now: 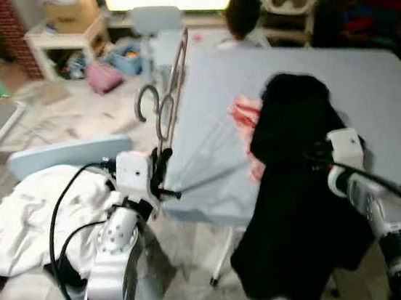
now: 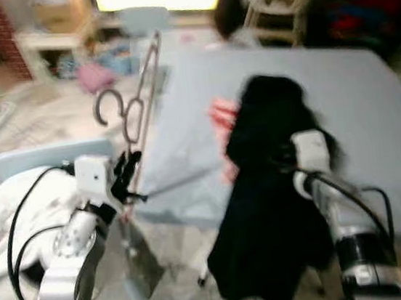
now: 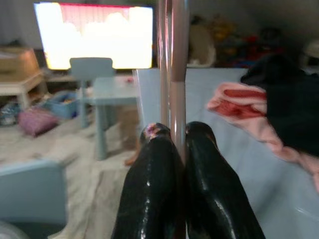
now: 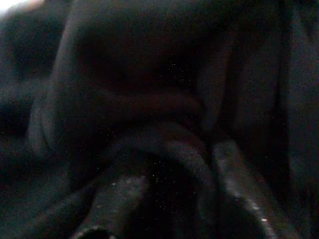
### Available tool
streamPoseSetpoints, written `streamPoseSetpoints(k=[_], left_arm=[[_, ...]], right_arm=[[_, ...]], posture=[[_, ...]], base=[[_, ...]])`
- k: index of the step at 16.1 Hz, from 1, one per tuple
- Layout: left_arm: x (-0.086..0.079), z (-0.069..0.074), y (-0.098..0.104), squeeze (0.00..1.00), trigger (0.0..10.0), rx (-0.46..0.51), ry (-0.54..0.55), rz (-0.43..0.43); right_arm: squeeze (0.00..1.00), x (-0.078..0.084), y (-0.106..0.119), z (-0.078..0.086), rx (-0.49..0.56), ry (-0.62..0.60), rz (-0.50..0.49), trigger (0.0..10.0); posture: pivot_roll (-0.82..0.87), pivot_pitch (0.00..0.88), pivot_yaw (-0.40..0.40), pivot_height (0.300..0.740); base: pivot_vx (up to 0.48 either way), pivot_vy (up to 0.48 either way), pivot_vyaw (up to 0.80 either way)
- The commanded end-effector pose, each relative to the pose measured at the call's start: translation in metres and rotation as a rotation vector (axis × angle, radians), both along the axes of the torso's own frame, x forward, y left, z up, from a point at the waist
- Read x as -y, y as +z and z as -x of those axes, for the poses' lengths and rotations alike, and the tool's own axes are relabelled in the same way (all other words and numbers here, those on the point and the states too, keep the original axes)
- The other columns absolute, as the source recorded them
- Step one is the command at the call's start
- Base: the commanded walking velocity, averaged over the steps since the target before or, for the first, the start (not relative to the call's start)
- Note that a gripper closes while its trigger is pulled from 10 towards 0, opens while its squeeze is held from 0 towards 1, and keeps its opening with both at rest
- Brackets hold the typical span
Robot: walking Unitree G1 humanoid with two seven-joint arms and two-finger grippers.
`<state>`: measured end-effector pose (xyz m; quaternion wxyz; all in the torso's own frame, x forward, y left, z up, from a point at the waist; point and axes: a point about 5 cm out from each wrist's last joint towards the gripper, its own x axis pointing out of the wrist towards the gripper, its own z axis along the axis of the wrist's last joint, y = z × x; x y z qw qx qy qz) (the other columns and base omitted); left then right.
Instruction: Hang hanger
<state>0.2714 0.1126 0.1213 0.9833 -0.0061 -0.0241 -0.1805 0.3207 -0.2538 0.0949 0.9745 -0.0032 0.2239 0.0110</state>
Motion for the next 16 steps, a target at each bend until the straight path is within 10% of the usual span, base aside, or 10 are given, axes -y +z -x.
streamPoseSetpoints(k=[1,6,11,16], left_arm=[[0.005,-0.001,0.002,0.00,10.0,0.006,-0.020,-0.003],[0.007,-0.003,0.003,0.00,10.0,0.009,-0.019,0.000],[0.004,-0.002,0.005,0.00,10.0,0.020,-0.004,-0.007],[0.007,-0.002,0.004,0.00,10.0,0.021,0.010,0.001]], right_arm=[[0.00,0.005,0.015,-0.010,0.084,-0.062,-0.010,0.0],[0.00,-0.008,0.130,-0.075,0.546,-0.236,-0.139,0.0],[0.00,-0.048,0.224,-0.095,0.851,-0.200,-0.181,0.0],[0.00,-0.035,0.210,-0.092,0.857,-0.162,-0.022,0.0]], posture=[[-0.04,0.002,-0.033,0.740],[-0.04,0.000,-0.029,0.740],[-0.01,0.000,-0.045,0.740],[-0.01,0.000,-0.054,0.740]], base=[[0.000,0.000,0.00],[0.000,0.000,0.00],[0.000,0.000,0.00],[0.000,0.000,0.00]])
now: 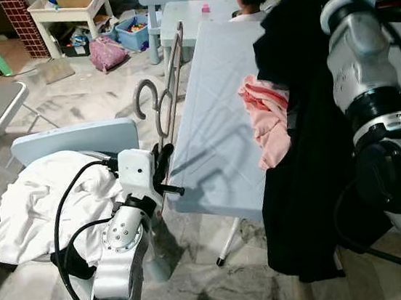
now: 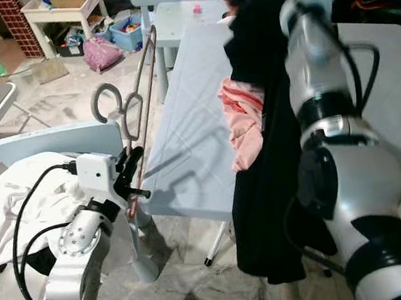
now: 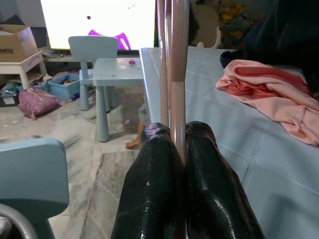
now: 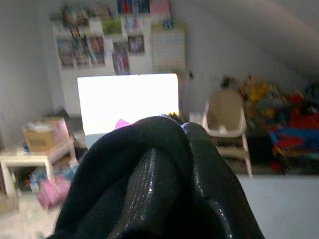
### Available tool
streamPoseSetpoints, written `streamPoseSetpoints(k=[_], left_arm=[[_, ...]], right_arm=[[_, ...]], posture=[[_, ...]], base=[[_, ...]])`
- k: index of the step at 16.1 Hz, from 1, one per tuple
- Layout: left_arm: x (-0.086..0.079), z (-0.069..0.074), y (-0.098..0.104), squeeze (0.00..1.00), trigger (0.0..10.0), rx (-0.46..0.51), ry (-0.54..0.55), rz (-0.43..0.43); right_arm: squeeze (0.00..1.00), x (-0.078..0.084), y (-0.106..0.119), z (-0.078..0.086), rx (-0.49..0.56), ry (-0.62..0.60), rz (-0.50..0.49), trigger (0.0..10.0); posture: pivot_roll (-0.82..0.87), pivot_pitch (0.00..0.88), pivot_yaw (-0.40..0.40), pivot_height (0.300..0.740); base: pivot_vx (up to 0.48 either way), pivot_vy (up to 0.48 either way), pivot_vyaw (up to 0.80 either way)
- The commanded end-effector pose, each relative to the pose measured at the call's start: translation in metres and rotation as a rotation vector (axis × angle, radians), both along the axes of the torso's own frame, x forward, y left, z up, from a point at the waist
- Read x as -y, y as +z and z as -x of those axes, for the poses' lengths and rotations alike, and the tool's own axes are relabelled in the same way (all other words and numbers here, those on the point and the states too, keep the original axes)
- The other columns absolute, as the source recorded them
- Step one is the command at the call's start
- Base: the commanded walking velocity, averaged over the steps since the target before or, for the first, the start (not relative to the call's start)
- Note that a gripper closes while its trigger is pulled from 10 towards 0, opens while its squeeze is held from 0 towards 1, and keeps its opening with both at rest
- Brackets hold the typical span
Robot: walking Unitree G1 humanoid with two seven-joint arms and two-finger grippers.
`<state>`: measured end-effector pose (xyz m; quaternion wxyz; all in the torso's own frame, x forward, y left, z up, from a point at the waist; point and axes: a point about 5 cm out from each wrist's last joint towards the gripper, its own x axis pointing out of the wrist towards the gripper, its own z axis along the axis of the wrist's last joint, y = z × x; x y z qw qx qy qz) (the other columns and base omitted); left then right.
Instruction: Hang hanger
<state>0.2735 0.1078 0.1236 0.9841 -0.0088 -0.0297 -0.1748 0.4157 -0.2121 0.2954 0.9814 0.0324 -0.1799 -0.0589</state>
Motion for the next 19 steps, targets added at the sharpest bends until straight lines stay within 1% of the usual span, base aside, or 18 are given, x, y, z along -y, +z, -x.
streamPoseSetpoints(k=[1,2,3,4,5,6,7,8,9,10,11,12,14,16,17,19], left_arm=[[0.003,0.000,0.002,0.00,10.0,0.011,-0.005,-0.005],[0.003,-0.002,0.002,0.00,10.0,0.013,-0.008,-0.006],[0.004,-0.004,0.003,0.00,10.0,0.017,-0.010,-0.009],[0.003,-0.006,0.005,0.00,10.0,0.026,0.000,-0.010],[0.001,-0.005,0.005,0.00,10.0,0.024,0.012,-0.010],[0.000,-0.004,0.003,0.00,10.0,0.018,0.014,-0.014],[-0.001,-0.001,0.000,0.00,10.0,0.005,0.012,-0.021],[0.000,0.001,-0.003,0.00,10.0,-0.003,0.005,-0.024],[0.003,0.002,-0.004,0.00,10.0,-0.010,-0.013,-0.030],[0.004,0.001,-0.004,0.00,10.0,-0.011,-0.022,-0.035],[0.005,-0.001,-0.004,0.00,10.0,-0.013,-0.031,-0.040],[0.005,-0.002,-0.004,0.00,10.0,-0.012,-0.035,-0.044],[0.006,-0.002,-0.004,0.00,10.0,-0.016,-0.047,-0.052],[0.006,0.002,-0.009,0.00,10.0,-0.034,-0.060,-0.065],[0.006,0.002,-0.009,0.00,10.0,-0.037,-0.063,-0.065],[0.009,0.003,-0.010,0.00,10.0,-0.041,-0.075,-0.065]], right_arm=[[0.00,0.014,0.011,0.002,0.023,-0.034,-0.007,0.0],[0.00,0.018,0.014,0.002,0.007,-0.047,-0.026,0.0],[0.00,0.018,0.017,0.000,-0.027,-0.076,-0.001,0.0],[0.00,0.010,0.010,-0.003,-0.098,-0.044,0.074,0.0],[0.00,-0.001,-0.010,-0.006,-0.191,0.014,0.147,3.2],[0.00,-0.005,-0.024,-0.006,-0.254,0.053,0.198,3.8],[0.00,-0.010,-0.054,-0.005,-0.393,0.101,0.326,10.0],[1.00,-0.012,-0.080,0.000,-0.495,0.158,0.418,10.0],[1.00,-0.014,-0.112,0.009,-0.591,0.285,0.593,10.0],[1.00,-0.013,-0.123,0.014,-0.617,0.340,0.738,10.0],[1.00,-0.007,-0.127,0.018,-0.629,0.358,0.822,10.0],[1.00,-0.004,-0.125,0.018,-0.630,0.366,0.799,10.0],[1.00,0.008,-0.121,0.021,-0.653,0.424,0.748,10.0],[1.00,0.026,-0.122,0.032,-0.692,0.547,0.645,10.0],[1.00,0.030,-0.123,0.035,-0.701,0.580,0.612,10.0],[1.00,0.045,-0.125,0.045,-0.714,0.647,0.538,10.0]], posture=[[-0.01,0.000,-0.053,0.740],[-0.02,0.000,-0.054,0.740],[-0.01,0.000,-0.059,0.740],[0.00,0.000,-0.068,0.740],[0.00,0.000,-0.074,0.740],[0.00,0.000,-0.075,0.740],[0.00,0.000,-0.075,0.740],[0.00,0.000,-0.071,0.740],[0.00,0.000,-0.062,0.740],[-0.01,0.000,-0.054,0.740],[-0.01,0.000,-0.047,0.740],[-0.02,0.000,-0.045,0.740],[-0.02,0.000,-0.040,0.740],[-0.02,0.000,-0.039,0.740],[-0.02,0.000,-0.039,0.740],[-0.02,0.000,-0.036,0.740]], base=[[0.000,0.000,0.00],[0.000,0.000,0.00],[0.000,0.000,0.00],[0.000,0.000,0.00],[0.000,0.000,0.00],[0.000,0.000,0.00],[0.000,0.000,0.00],[0.000,0.000,0.00],[0.000,0.000,0.00],[0.000,0.000,0.00],[0.000,0.000,0.00],[0.000,0.000,0.00],[0.000,0.000,0.00],[0.000,0.000,0.00],[0.000,0.000,0.00],[0.000,0.000,0.00]])
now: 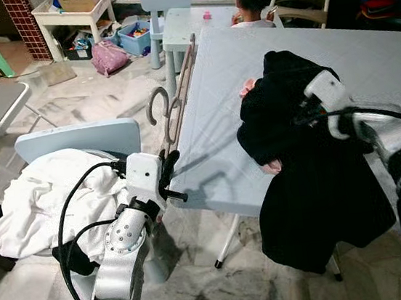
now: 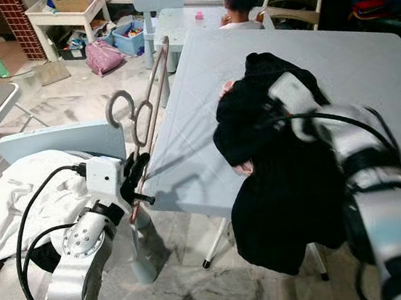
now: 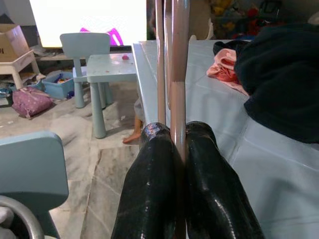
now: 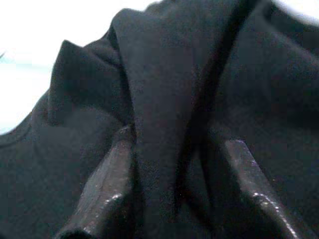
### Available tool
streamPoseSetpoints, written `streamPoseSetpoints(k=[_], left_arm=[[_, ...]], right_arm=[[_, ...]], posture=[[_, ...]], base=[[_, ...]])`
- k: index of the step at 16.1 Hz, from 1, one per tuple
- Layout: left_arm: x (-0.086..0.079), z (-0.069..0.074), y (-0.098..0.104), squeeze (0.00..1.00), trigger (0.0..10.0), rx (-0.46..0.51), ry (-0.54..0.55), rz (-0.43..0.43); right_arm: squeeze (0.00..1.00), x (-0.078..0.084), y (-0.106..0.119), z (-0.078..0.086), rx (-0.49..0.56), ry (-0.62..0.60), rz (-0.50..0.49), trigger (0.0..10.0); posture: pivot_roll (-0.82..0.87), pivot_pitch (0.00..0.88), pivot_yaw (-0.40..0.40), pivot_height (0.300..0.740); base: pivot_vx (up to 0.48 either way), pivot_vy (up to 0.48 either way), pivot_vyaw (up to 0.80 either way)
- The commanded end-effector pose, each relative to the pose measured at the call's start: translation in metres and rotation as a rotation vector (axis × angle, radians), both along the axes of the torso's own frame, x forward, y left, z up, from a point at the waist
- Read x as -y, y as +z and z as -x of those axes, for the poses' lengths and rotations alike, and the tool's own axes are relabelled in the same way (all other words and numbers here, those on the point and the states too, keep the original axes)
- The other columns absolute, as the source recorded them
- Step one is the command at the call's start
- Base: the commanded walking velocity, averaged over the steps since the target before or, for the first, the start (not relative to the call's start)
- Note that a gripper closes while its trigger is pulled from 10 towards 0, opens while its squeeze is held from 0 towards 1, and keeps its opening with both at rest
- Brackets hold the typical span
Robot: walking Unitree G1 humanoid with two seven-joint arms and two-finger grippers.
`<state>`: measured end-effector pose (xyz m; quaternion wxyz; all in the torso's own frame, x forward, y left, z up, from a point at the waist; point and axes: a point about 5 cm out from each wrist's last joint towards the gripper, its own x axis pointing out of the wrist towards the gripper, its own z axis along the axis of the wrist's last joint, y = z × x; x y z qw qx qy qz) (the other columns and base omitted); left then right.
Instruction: Hang hanger
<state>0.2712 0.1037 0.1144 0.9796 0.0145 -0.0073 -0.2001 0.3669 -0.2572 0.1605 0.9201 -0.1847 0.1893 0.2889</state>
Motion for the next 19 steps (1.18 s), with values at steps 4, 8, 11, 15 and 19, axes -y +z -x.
streamPoseSetpoints(k=[4,8,11,15,19], left_arm=[[0.003,0.001,-0.001,0.00,10.0,-0.007,-0.029,-0.015],[0.009,0.002,-0.002,0.00,10.0,-0.014,-0.050,-0.009],[0.008,0.000,-0.001,0.00,10.0,-0.011,-0.055,-0.013],[0.010,0.003,-0.002,0.00,10.0,-0.014,-0.058,-0.012],[0.010,0.002,-0.001,0.00,10.0,-0.010,-0.063,-0.010]], right_arm=[[1.00,0.032,0.007,0.025,-0.033,0.002,-0.080,10.0],[1.00,0.049,0.010,0.043,-0.043,-0.049,-0.146,10.0],[1.00,0.057,0.012,0.073,-0.132,0.036,-0.108,10.0],[1.00,0.038,-0.007,0.104,-0.279,0.180,-0.085,10.0],[0.00,0.011,-0.025,0.119,-0.341,0.222,-0.111,10.0]], posture=[[-0.05,0.000,-0.025,0.740],[-0.07,0.000,-0.011,0.740],[-0.07,0.000,-0.011,0.740],[-0.07,0.000,-0.014,0.740],[-0.07,0.000,-0.013,0.740]], base=[[0.000,0.000,0.00],[0.000,0.000,0.00],[0.000,0.000,0.00],[0.000,0.000,0.00],[0.000,0.000,0.00]])
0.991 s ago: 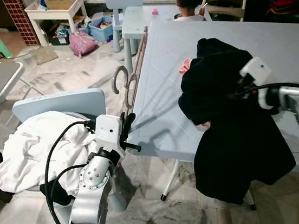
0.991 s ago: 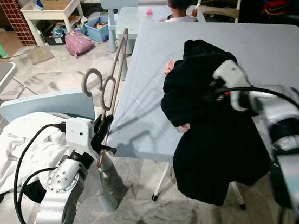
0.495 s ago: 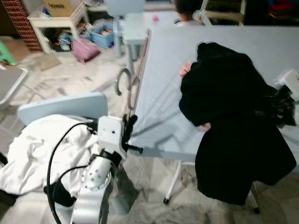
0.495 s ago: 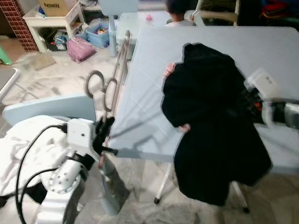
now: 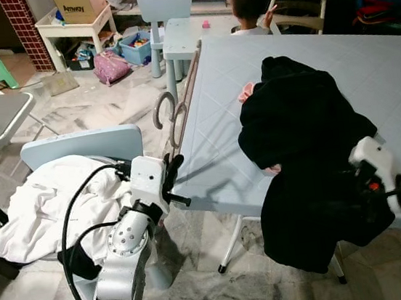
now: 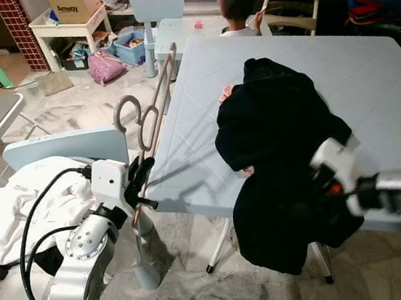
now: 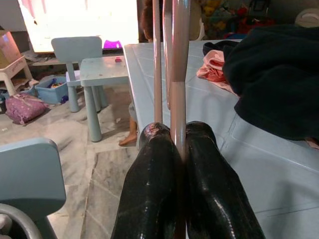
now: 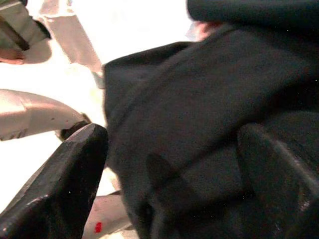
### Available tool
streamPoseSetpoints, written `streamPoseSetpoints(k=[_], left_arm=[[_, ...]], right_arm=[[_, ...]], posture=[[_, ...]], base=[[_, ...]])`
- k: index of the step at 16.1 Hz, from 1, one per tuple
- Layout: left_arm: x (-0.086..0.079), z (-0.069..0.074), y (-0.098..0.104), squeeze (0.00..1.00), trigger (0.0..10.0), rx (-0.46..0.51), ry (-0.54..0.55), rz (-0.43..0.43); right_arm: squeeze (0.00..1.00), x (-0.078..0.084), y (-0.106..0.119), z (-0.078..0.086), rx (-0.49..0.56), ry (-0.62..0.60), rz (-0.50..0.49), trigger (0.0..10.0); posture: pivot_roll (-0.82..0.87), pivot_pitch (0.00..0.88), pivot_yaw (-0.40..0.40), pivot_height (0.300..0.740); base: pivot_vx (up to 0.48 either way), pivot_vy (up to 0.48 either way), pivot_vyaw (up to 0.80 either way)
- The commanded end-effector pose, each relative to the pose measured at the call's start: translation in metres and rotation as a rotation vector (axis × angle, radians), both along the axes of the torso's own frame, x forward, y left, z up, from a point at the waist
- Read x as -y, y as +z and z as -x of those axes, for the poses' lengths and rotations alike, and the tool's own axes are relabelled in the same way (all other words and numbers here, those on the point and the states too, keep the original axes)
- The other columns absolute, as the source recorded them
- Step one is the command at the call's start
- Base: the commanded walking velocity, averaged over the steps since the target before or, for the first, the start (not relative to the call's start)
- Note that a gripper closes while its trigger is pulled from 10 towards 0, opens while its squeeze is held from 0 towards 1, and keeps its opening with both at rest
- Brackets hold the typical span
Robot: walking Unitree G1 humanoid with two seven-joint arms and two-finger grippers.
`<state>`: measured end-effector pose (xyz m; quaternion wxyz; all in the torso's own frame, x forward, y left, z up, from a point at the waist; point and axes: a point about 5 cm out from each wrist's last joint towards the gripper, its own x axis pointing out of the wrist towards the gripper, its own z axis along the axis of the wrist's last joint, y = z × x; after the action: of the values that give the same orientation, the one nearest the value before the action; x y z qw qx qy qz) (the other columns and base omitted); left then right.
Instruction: Hang hanger
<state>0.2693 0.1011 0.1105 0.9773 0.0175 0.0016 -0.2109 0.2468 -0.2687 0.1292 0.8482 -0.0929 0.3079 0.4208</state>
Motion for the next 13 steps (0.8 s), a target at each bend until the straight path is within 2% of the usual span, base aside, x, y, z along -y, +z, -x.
streamPoseSetpoints(k=[1,2,3,5,6,7,13], left_arm=[[0.006,0.000,0.003,0.00,10.0,0.008,-0.038,0.001],[0.005,0.000,0.003,0.00,10.0,0.008,-0.036,0.000],[0.005,0.001,0.003,0.00,10.0,0.006,-0.035,0.000],[0.007,0.002,0.003,0.00,10.0,0.006,-0.040,0.003],[0.007,0.002,0.003,0.00,10.0,0.006,-0.040,0.004],[0.007,0.002,0.003,0.00,10.0,0.004,-0.039,0.002],[0.008,0.003,0.003,0.00,10.0,0.004,-0.031,0.001]], right_arm=[[0.00,-0.007,-0.004,0.000,0.004,-0.007,0.016,10.0],[0.00,-0.012,-0.010,-0.001,0.015,-0.033,0.030,10.0],[0.00,-0.016,-0.022,-0.005,0.018,-0.123,0.051,10.0],[0.00,-0.028,-0.035,-0.003,0.022,-0.169,0.069,10.0],[0.00,-0.031,-0.041,-0.006,0.039,-0.235,0.086,4.0],[0.00,-0.033,-0.046,-0.007,0.057,-0.279,0.107,0.0],[0.00,-0.042,-0.053,-0.015,0.098,-0.357,0.126,0.0]], posture=[[-0.07,0.000,-0.014,0.740],[-0.07,0.000,-0.014,0.740],[-0.07,0.000,-0.014,0.740],[-0.06,0.006,-0.015,0.740],[-0.07,0.007,-0.015,0.740],[-0.07,0.008,-0.016,0.740],[-0.06,0.009,-0.024,0.740]], base=[[0.000,0.000,0.00],[0.000,0.000,0.00],[0.000,0.000,0.00],[0.000,0.000,0.00],[0.000,0.000,0.00],[0.000,0.000,0.00],[0.000,0.000,0.00]])
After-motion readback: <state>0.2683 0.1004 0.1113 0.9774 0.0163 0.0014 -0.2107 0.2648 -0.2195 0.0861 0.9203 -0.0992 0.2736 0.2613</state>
